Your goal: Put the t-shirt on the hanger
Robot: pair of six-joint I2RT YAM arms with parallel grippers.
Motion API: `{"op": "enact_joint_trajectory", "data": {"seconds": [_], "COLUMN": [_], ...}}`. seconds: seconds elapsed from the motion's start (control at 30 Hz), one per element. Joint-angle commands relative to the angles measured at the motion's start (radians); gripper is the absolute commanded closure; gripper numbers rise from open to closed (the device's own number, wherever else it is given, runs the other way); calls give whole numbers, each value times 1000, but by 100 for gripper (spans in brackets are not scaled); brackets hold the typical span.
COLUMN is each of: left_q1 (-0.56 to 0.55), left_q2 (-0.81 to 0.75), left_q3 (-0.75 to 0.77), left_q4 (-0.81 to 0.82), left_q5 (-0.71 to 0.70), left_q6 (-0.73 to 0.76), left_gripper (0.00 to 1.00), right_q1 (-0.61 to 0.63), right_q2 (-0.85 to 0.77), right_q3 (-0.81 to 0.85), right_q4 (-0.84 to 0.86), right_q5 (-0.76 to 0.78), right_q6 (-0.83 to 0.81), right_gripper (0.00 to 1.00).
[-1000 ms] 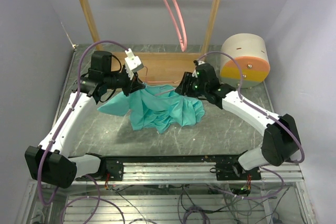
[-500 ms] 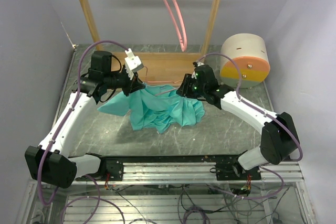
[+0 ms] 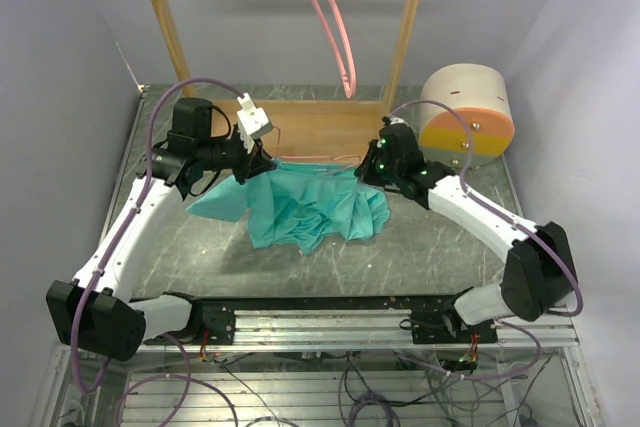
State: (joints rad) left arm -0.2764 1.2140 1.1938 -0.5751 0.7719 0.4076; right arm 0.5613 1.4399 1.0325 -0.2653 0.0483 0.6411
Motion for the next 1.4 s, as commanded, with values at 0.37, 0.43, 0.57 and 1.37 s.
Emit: {"op": "enact_joint_trajectory", "data": {"seconds": [0.37, 0.43, 0.57, 1.37], "left_q1": [6, -7, -63, -213], "left_q2": [-40, -13, 20, 76], "left_q3": [-55, -46, -45, -115], "left_q4": [43, 54, 119, 379], "left_q5": [24, 21, -17, -141], "left_q6": [25, 28, 2, -174], "left_gripper": [93, 93, 93, 93], "right_q1": [-135, -105, -26, 213], "right_q2": [-64, -58, -28, 161], "right_q3": [136, 168, 228, 463], "right_q4": [-184, -214, -269, -418], "right_q5": [81, 105, 157, 303], "right_q6": [-138, -146, -149, -127], "right_gripper": [100, 100, 100, 100]}}
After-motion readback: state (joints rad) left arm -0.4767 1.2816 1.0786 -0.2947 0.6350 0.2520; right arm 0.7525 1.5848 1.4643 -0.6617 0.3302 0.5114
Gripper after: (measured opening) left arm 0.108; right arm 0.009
